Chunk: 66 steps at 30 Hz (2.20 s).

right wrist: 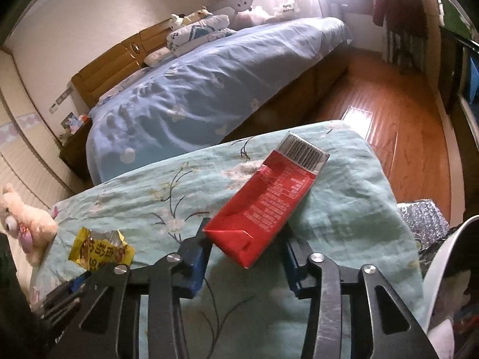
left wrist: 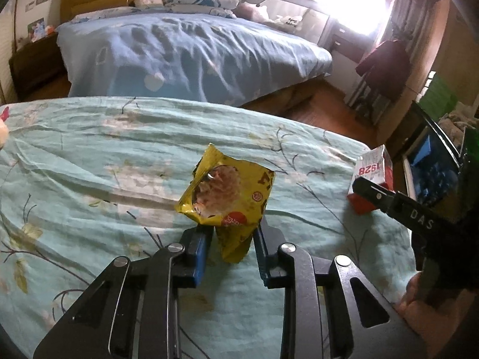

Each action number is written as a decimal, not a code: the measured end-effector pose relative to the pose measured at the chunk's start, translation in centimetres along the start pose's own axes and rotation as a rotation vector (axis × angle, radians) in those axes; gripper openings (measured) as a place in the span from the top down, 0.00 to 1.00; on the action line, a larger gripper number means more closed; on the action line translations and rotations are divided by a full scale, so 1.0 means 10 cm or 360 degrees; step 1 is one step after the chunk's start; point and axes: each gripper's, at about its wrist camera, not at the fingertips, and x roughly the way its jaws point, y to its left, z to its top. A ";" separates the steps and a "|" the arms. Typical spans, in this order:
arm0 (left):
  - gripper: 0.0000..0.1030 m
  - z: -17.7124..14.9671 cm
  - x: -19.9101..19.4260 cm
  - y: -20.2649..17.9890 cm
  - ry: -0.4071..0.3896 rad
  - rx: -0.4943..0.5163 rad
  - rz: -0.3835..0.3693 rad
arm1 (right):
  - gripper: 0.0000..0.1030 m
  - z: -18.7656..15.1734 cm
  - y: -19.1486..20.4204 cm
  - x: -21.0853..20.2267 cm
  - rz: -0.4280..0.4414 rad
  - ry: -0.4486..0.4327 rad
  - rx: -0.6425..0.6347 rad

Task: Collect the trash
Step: 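Grasp the yellow wrapper with the left gripper while the right grasps the red-white carton, then carry the yellow wrapper and red-white carton over the bin opening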

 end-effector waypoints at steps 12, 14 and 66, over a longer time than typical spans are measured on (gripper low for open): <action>0.77 -0.40 -0.36 -0.12 0.0008 0.0002 -0.0073 | 0.63 -0.49 -0.10 -0.49 0.0158 0.0036 -0.0048; 0.77 -0.47 -0.42 -0.15 0.0014 0.0008 -0.0083 | 0.63 -0.57 -0.10 -0.59 0.0172 0.0031 -0.0067; 0.77 -1.25 -1.19 -1.39 -0.0026 0.0428 -0.0210 | 0.63 -1.30 -0.68 -1.86 0.0147 -0.0132 -0.0036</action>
